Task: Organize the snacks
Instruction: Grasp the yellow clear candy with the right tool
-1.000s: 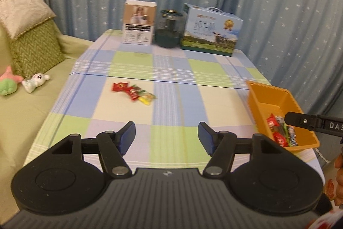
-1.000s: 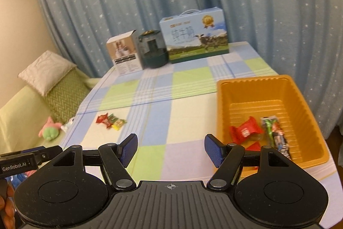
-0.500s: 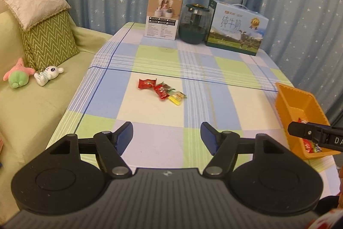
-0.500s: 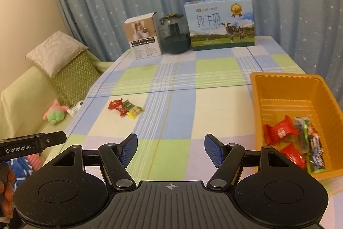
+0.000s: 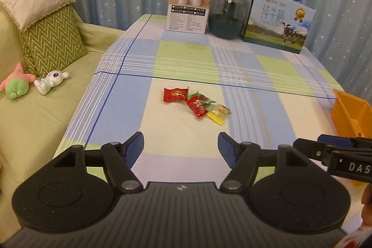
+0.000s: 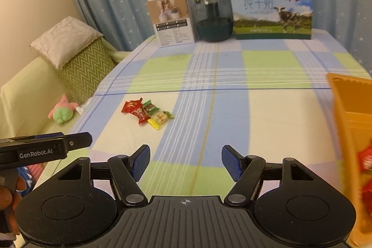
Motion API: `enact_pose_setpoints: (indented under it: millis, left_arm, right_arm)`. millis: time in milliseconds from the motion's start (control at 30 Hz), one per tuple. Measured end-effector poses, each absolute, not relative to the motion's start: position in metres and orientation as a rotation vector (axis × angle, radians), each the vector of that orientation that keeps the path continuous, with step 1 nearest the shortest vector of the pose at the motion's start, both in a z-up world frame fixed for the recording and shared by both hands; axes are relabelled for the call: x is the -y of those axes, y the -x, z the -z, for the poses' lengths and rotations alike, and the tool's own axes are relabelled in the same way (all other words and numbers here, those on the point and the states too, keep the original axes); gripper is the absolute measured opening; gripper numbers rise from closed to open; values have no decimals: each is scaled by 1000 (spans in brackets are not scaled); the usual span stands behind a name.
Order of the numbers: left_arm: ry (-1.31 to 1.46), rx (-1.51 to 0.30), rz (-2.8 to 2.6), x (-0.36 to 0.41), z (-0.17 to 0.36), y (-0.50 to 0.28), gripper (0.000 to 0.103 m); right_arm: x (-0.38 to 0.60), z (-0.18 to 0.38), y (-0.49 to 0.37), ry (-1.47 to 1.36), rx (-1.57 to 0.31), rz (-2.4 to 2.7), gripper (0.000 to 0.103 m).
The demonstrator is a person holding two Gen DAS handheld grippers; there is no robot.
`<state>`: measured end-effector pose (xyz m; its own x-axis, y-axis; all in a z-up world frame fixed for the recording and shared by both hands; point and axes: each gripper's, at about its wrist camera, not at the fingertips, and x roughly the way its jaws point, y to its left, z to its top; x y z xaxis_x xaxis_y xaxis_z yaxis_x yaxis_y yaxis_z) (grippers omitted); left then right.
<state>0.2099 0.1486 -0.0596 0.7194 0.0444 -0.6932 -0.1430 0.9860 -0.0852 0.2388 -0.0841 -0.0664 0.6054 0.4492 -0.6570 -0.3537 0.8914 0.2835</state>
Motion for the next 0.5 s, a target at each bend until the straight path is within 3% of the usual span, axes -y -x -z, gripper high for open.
enact_pose_setpoints:
  millis: [133,500]
  left_arm:
    - [147,-771,-105,-159,73,-229,67]
    - [241,-784,-189,-194,90,-272,67]
  right_arm:
    - [66,84,-263,-134,-812,-479,68]
    - [17,116,-319,-183,-864,-525,44]
